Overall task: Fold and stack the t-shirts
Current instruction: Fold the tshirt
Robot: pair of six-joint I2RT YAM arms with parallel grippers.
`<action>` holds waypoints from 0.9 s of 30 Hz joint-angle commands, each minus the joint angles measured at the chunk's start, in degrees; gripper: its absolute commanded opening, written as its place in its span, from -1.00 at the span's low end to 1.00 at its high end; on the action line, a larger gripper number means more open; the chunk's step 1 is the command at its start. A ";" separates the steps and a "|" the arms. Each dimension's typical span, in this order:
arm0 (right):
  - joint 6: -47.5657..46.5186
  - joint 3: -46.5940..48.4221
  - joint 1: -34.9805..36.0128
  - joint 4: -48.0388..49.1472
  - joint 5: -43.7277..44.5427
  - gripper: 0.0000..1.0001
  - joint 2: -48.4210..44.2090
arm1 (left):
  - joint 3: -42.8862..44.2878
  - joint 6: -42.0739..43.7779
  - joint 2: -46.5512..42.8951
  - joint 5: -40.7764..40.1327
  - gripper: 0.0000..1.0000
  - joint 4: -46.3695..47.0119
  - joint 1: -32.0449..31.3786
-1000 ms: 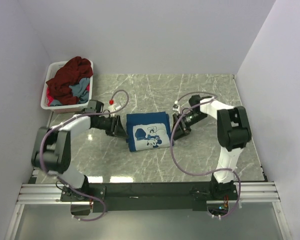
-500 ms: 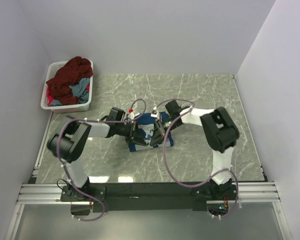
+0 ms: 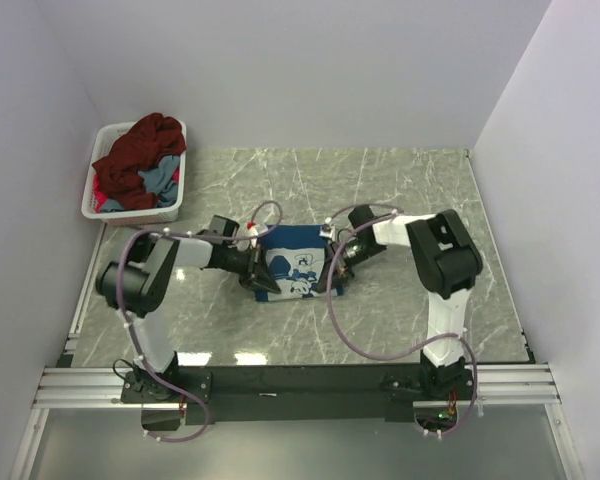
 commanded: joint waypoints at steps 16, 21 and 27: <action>23.07 19.94 -4.99 25.60 3.39 -1.00 9.04 | 16.05 -10.16 8.87 -5.45 -0.95 18.95 7.88; 25.55 25.65 -9.47 21.34 8.30 -1.00 17.47 | 21.58 -12.90 16.87 -6.50 -0.94 19.32 11.04; 23.62 26.80 -12.20 17.90 10.60 -0.67 15.39 | 21.08 -10.36 14.62 -6.77 -0.92 18.08 11.22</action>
